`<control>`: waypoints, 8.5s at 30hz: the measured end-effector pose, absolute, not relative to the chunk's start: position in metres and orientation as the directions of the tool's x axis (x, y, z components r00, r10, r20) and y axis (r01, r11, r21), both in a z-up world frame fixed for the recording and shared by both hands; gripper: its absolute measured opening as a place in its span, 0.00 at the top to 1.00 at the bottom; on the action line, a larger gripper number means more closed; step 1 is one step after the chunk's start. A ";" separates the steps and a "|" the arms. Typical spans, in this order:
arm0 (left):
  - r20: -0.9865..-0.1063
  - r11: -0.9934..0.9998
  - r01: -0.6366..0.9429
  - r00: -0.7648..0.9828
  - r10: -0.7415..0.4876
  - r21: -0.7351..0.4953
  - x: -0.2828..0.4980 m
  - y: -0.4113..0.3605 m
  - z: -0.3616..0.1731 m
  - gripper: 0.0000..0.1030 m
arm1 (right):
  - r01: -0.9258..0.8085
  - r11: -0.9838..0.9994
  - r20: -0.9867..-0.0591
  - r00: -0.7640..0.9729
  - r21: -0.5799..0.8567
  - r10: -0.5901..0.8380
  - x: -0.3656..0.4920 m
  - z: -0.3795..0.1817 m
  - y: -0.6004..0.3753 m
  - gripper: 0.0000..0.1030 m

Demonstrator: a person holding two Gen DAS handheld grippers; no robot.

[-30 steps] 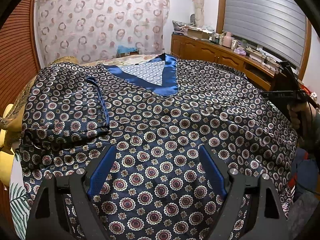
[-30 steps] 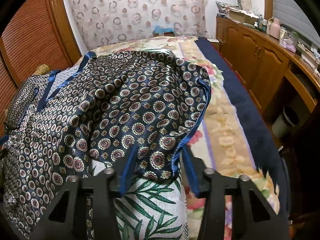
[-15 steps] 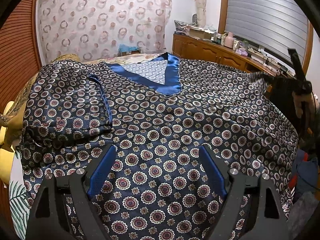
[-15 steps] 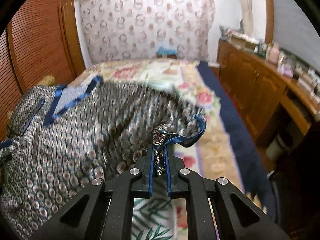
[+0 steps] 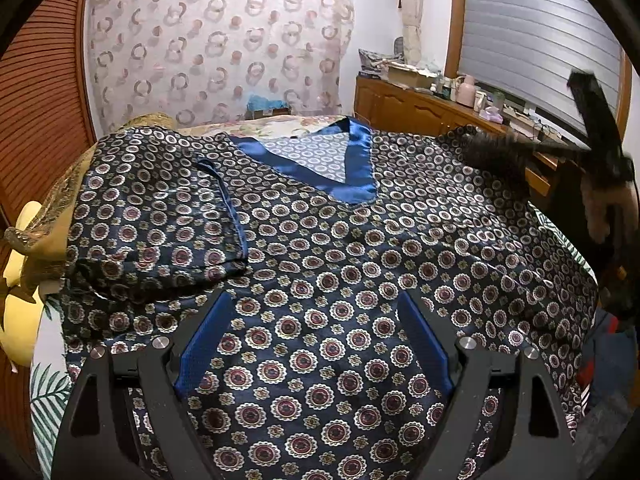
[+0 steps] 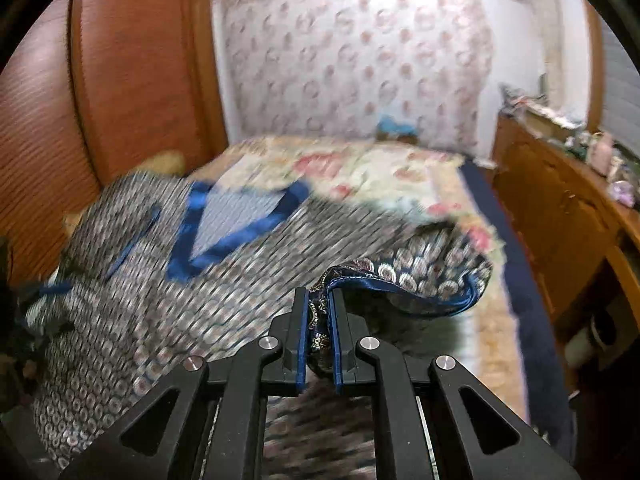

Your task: Fold small clothes

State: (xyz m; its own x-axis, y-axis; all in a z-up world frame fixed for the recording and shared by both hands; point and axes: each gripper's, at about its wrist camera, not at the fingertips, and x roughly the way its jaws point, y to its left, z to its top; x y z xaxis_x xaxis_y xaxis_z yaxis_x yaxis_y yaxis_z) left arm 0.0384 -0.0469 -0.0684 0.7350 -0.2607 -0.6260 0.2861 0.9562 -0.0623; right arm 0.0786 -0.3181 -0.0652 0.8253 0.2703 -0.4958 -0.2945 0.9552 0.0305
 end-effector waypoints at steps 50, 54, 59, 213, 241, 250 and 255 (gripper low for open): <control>-0.581 0.978 0.201 0.802 -0.139 0.045 0.124 0.005 -0.032 0.17 | -0.402 0.907 -0.604 0.694 0.125 0.391 0.209 -0.066 -0.268 0.69; -0.588 0.982 0.187 0.798 -0.133 0.032 0.136 0.014 -0.032 0.17 | -0.422 0.900 -0.560 0.722 0.110 0.407 0.211 -0.055 -0.278 0.50; -0.602 0.986 0.164 0.790 -0.117 0.024 0.148 0.031 -0.033 0.17 | -0.329 0.944 -0.604 0.749 0.014 0.270 0.233 -0.065 -0.295 0.48; -0.783 0.993 0.112 0.613 -0.102 -0.041 0.084 0.109 -0.099 0.27 | -0.146 0.989 -0.660 0.742 0.017 0.121 0.070 -0.124 -0.336 0.38; -0.605 0.979 0.190 0.772 -0.197 -0.077 0.022 0.082 -0.008 0.96 | -0.259 0.966 -0.458 0.856 0.025 0.241 -0.010 -0.054 -0.321 0.92; -0.395 0.978 0.191 0.895 -0.209 -0.084 0.000 0.086 0.076 0.97 | -0.309 0.951 -0.276 0.914 0.005 0.298 -0.068 0.029 -0.326 0.92; -0.303 0.980 0.187 0.932 -0.199 -0.067 0.010 0.090 0.121 0.97 | -0.312 0.950 -0.196 0.932 -0.013 0.304 -0.085 0.069 -0.333 0.92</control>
